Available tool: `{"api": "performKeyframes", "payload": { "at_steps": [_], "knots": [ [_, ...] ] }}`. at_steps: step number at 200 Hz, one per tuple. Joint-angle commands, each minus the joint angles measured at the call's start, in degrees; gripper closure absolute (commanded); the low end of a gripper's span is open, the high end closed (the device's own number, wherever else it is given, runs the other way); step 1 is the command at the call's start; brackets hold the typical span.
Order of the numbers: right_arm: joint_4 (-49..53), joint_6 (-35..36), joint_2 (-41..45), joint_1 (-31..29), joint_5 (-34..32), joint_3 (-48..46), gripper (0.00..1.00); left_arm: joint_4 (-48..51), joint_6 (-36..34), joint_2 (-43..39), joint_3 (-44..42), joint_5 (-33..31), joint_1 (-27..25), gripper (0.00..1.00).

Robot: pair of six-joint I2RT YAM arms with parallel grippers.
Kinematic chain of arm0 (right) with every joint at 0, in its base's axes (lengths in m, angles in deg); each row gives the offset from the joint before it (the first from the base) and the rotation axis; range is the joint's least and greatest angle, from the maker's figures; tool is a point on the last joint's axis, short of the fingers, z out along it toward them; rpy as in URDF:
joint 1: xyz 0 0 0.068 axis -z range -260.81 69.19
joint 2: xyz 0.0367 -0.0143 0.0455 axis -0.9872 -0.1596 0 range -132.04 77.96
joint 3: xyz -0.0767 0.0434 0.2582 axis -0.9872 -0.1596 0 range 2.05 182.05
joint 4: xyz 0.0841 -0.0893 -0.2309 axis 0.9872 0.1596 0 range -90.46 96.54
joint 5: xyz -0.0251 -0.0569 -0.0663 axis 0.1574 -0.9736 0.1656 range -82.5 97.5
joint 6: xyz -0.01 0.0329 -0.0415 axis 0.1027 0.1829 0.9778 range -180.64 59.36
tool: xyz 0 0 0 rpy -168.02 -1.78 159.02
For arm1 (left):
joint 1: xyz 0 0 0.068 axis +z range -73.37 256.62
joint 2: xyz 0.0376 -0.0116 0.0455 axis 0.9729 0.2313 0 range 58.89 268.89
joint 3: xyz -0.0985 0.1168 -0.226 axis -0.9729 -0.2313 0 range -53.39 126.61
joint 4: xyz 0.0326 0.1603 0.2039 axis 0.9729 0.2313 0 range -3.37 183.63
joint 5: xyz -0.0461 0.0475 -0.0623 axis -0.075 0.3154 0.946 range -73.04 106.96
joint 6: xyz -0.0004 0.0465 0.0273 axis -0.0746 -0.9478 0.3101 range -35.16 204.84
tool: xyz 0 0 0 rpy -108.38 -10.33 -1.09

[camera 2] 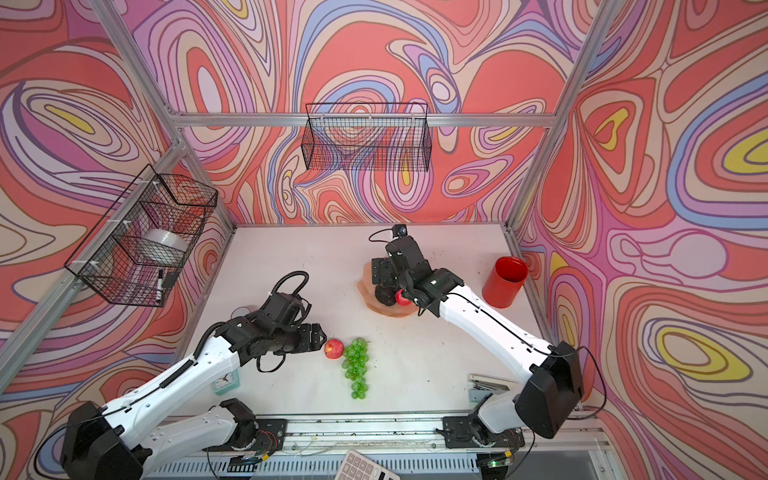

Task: Place and organize the fake fruits in the fruit bowl
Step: 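Grasp the remaining red apple with the left gripper while the right arm adjusts fruit, then carry the apple into the bowl with the left gripper and release it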

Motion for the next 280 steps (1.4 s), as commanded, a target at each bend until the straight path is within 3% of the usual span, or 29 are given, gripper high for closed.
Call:
{"api": "performKeyframes", "payload": {
  "at_steps": [1,62,141,174,210,248,280],
  "knots": [
    [0.9,-1.7,2.2,0.3,-0.6,-2.0,0.02,-2.7,2.7,3.9,0.1,-1.9,-1.7,0.16],
    [0.7,-2.2,6.4,0.4,-1.7,-5.8,0.02,-7.0,4.1,14.1,2.6,-3.8,-5.0,0.16],
    [1.0,-2.1,8.0,0.6,-2.9,-7.3,0.02,-11.2,5.7,22.3,2.8,-4.2,-5.2,0.20],
    [0.8,-2.2,8.2,0.7,-3.2,-7.8,0.02,-12.6,6.5,24.3,2.4,-3.4,-5.3,0.31],
    [0.9,-2.1,8.6,0.8,-3.7,-8.2,0.02,-9.4,5.2,21.9,3.4,-5.5,-5.3,0.63],
    [0.5,-2.3,8.0,1.1,-3.2,-8.2,0.02,-5.7,-0.4,16.2,7.8,-8.0,-5.1,0.64],
    [0.7,-2.7,8.8,1.6,-3.2,-8.6,0.02,-3.9,-5.7,17.2,17.1,-7.4,-4.9,0.63]
  ]
}}
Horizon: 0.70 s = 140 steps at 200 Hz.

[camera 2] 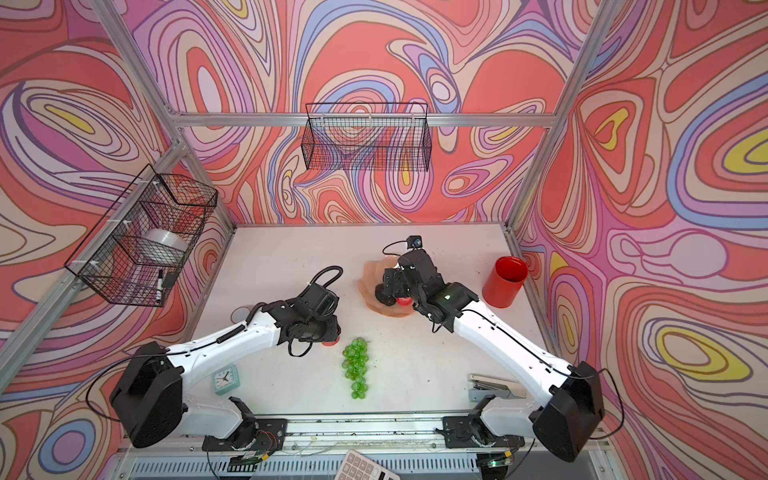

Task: Place and organize the fake fruits in the fruit bowl
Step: 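Carry the apple into the bowl with the left gripper and release it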

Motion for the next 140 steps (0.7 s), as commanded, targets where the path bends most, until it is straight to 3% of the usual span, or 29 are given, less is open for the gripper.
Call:
{"api": "performKeyframes", "payload": {
  "at_steps": [1,75,140],
  "knots": [
    [0.4,-0.6,1.2,0.8,-0.6,-1.0,0.02,2.3,-5.2,0.2,6.7,-0.9,0.1,0.63],
    [2.0,-4.0,9.0,9.8,5.0,-7.5,0.02,-8.3,-8.1,18.5,26.1,11.3,-0.6,0.61],
    [1.7,-4.8,11.1,13.3,7.0,-10.7,0.02,-8.8,-7.7,30.3,34.6,10.8,-3.0,0.60]
  ]
}}
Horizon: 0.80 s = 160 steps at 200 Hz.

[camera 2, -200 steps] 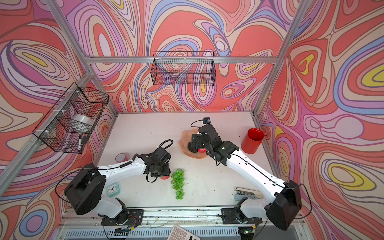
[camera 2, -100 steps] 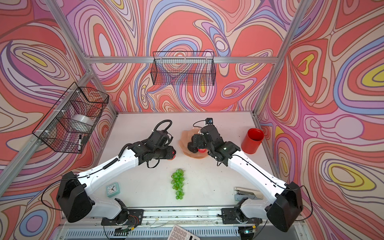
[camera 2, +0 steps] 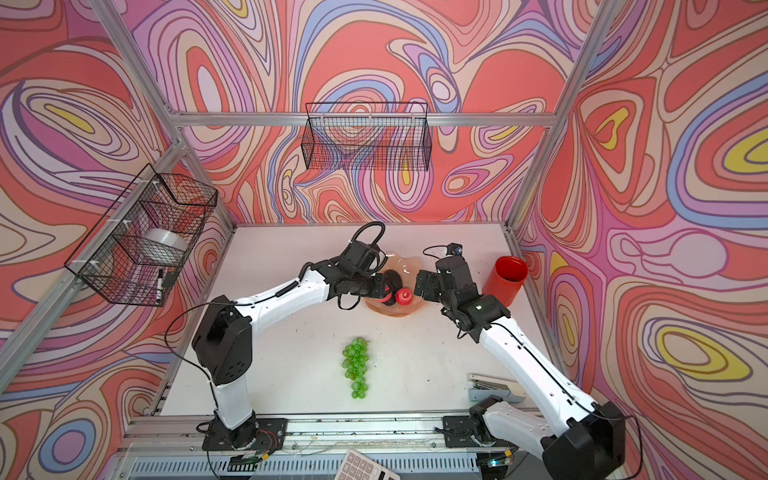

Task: Place and organize the fake fruits in the fruit bowl
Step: 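Carry the apple into the bowl with the left gripper and release it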

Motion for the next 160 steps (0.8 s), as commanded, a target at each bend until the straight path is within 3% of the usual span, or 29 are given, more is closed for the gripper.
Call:
{"api": "performKeyframes", "payload": {
  "at_steps": [1,99,160],
  "knots": [
    [-0.1,-0.7,0.7,0.6,1.4,-0.8,0.02,-1.0,-0.2,1.9,2.1,-0.1,-0.4,0.60],
    [-0.8,-0.2,0.5,1.3,2.3,-1.5,0.02,-5.0,1.7,8.8,3.7,-3.6,-0.9,0.55],
    [-1.2,-0.1,0.2,1.5,2.5,-1.6,0.02,-5.2,2.4,10.0,4.0,-3.8,-1.1,0.46]
  ]
}}
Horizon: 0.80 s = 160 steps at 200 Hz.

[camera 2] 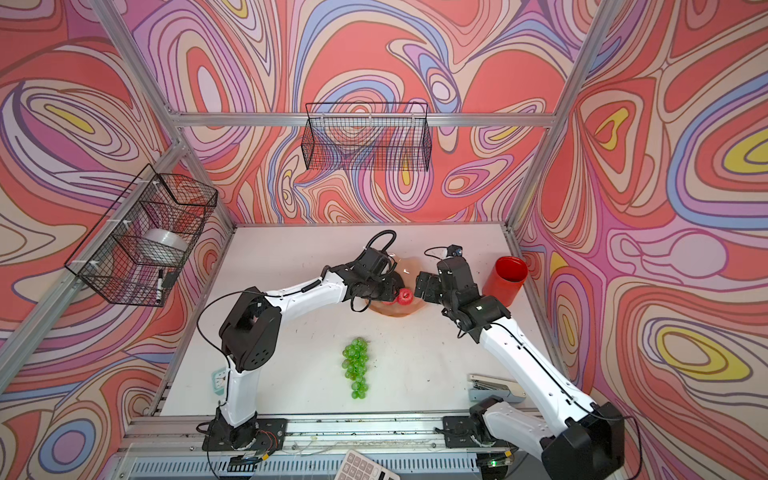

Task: Place and organize the fake fruits in the fruit bowl
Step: 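Carry the apple into the bowl with the left gripper and release it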

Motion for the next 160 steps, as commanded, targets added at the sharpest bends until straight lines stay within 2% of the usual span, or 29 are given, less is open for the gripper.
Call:
{"api": "performKeyframes", "payload": {
  "at_steps": [1,69,127,160],
  "knots": [
    [-0.7,0.1,0.2,0.4,0.3,-1.0,0.02,-0.9,1.0,1.6,1.6,-0.9,-0.3,0.46],
    [-0.7,0.0,0.1,0.6,0.5,-1.1,0.02,-1.1,1.3,0.6,1.4,-0.4,-0.4,0.30],
    [0.5,1.0,-0.3,0.5,0.3,-0.3,0.02,-1.9,1.7,-2.9,0.4,-1.2,-0.4,0.30],
    [4.0,2.0,0.0,0.4,2.1,1.5,0.06,-1.9,-1.3,-9.7,-0.1,-7.1,-0.3,0.28]
  ]
}}
